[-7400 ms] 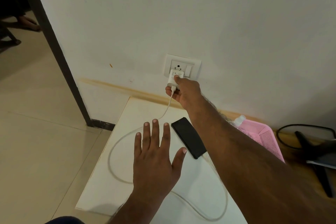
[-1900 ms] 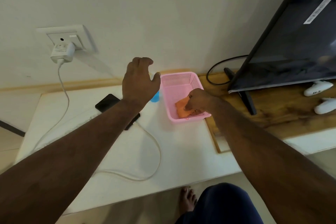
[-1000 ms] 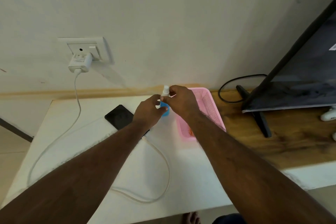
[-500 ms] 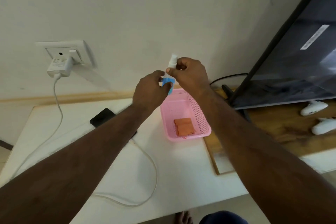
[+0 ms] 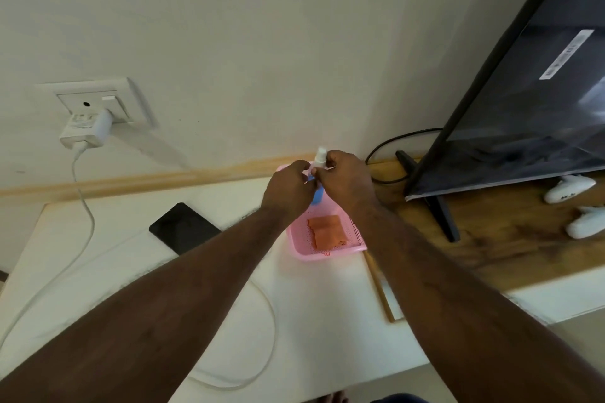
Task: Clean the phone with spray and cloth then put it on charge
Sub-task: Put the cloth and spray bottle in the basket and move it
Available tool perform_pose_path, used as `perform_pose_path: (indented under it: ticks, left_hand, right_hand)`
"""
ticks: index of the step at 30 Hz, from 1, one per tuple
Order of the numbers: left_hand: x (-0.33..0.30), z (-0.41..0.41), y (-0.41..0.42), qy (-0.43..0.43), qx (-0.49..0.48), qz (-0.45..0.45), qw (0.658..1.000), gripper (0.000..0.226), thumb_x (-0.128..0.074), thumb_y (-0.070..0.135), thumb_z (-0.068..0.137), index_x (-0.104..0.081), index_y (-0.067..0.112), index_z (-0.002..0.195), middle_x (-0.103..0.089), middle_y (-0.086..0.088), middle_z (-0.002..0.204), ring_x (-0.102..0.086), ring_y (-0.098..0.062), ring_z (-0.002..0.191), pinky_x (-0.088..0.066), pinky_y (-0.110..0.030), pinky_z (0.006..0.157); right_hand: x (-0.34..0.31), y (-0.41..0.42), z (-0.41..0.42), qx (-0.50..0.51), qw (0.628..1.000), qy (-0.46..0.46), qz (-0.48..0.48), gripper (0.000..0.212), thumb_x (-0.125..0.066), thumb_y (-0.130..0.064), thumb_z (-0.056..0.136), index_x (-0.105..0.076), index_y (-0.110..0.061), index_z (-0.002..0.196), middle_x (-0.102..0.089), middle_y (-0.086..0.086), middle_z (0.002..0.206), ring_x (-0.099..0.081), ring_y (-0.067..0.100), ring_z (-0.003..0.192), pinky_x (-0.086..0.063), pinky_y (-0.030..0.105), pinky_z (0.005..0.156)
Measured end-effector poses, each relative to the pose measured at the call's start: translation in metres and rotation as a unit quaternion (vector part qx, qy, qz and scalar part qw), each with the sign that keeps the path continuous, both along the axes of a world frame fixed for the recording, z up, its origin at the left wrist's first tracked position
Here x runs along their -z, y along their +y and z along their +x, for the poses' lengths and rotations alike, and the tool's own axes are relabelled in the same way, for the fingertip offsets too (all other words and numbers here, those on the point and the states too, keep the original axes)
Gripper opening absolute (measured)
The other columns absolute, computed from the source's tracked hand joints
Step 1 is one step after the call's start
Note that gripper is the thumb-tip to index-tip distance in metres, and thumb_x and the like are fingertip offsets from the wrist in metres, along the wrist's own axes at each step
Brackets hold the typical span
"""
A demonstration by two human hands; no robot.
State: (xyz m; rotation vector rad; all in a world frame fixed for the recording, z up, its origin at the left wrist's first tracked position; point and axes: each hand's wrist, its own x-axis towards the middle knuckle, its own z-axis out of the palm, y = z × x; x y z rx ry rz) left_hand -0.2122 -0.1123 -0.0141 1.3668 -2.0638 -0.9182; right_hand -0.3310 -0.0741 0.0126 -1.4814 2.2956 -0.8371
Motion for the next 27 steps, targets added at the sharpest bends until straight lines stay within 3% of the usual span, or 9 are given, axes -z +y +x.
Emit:
perform_pose_path:
  ticks: [8,12,15,16,19,21,23,27]
  left_hand:
    - [-0.005,-0.003,-0.003,-0.041,-0.006,0.008,0.999,0.031,-0.062,0.03,0.094,-0.064,0.008,0.116,-0.071,-0.01,0.108,-0.063,-0.03,0.101,-0.046,-0.032,0.075]
    - [-0.007,0.01,0.002,-0.079,-0.045,-0.02,0.996,0.033,-0.061,0.024,0.093,-0.061,0.01,0.123,-0.07,-0.009,0.117,-0.063,-0.03,0.106,-0.048,-0.034,0.082]
    - [-0.003,0.032,0.013,-0.038,-0.128,-0.101,0.986,0.029,-0.059,0.027,0.093,-0.061,0.013,0.119,-0.068,-0.008,0.113,-0.063,-0.029,0.103,-0.047,-0.035,0.08]
    - [-0.001,0.038,0.017,-0.032,-0.147,-0.086,0.985,0.033,-0.059,0.032,0.093,-0.061,0.012,0.12,-0.067,-0.008,0.114,-0.063,-0.029,0.104,-0.046,-0.035,0.081]
    - [0.012,0.047,0.024,-0.106,-0.121,0.067,0.985,0.054,-0.059,0.048,0.093,-0.056,0.01,0.131,-0.068,-0.01,0.121,-0.064,-0.029,0.11,-0.048,-0.035,0.088]
    - [0.017,0.048,0.03,-0.105,-0.082,0.136,0.982,0.047,-0.059,0.047,0.093,-0.062,0.009,0.121,-0.074,-0.009,0.107,-0.071,-0.027,0.093,-0.056,-0.036,0.086]
    - [0.019,0.047,0.036,-0.04,-0.078,0.17,0.982,0.03,-0.061,0.039,0.093,-0.068,0.01,0.101,-0.076,-0.006,0.091,-0.074,-0.025,0.074,-0.061,-0.041,0.079]
    - [0.02,0.041,0.038,-0.046,-0.109,0.161,0.98,0.025,-0.062,0.034,0.092,-0.07,0.01,0.09,-0.074,-0.006,0.083,-0.071,-0.026,0.071,-0.061,-0.04,0.076]
  right_hand:
    - [-0.004,-0.001,-0.002,-0.008,1.0,-0.011,0.019,0.04,-0.071,-0.03,0.084,-0.062,-0.014,0.12,-0.068,0.005,0.117,-0.059,0.017,0.091,-0.041,0.024,0.076]
    - [-0.014,0.008,-0.009,0.001,0.999,-0.021,0.04,0.054,-0.078,-0.03,0.079,-0.058,-0.015,0.127,-0.064,0.004,0.123,-0.06,0.019,0.102,-0.045,0.027,0.079]
    - [-0.017,0.029,-0.021,0.031,0.997,0.059,0.045,0.026,-0.068,-0.032,0.087,-0.062,-0.022,0.11,-0.068,0.0,0.108,-0.061,0.014,0.085,-0.048,0.023,0.065]
    - [-0.015,0.037,-0.024,0.032,0.993,0.095,0.06,0.013,-0.064,-0.033,0.09,-0.062,-0.023,0.098,-0.069,0.0,0.1,-0.061,0.014,0.078,-0.048,0.024,0.062]
    - [-0.003,0.055,-0.028,0.031,0.984,0.136,0.115,0.021,-0.062,-0.033,0.092,-0.051,-0.026,0.075,-0.069,0.001,0.087,-0.058,0.011,0.065,-0.047,0.023,0.055]
    - [0.005,0.061,-0.03,0.057,0.982,0.109,0.144,0.012,-0.065,-0.032,0.09,-0.059,-0.023,0.085,-0.069,0.0,0.09,-0.059,0.012,0.067,-0.046,0.021,0.053]
    - [0.011,0.064,-0.032,0.066,0.979,0.094,0.167,0.014,-0.066,-0.031,0.089,-0.064,-0.02,0.099,-0.069,0.001,0.094,-0.064,0.015,0.073,-0.056,0.027,0.061]
    - [0.018,0.064,-0.035,0.061,0.98,0.067,0.175,0.02,-0.067,-0.03,0.09,-0.064,-0.019,0.106,-0.069,0.002,0.1,-0.067,0.018,0.079,-0.061,0.034,0.071]
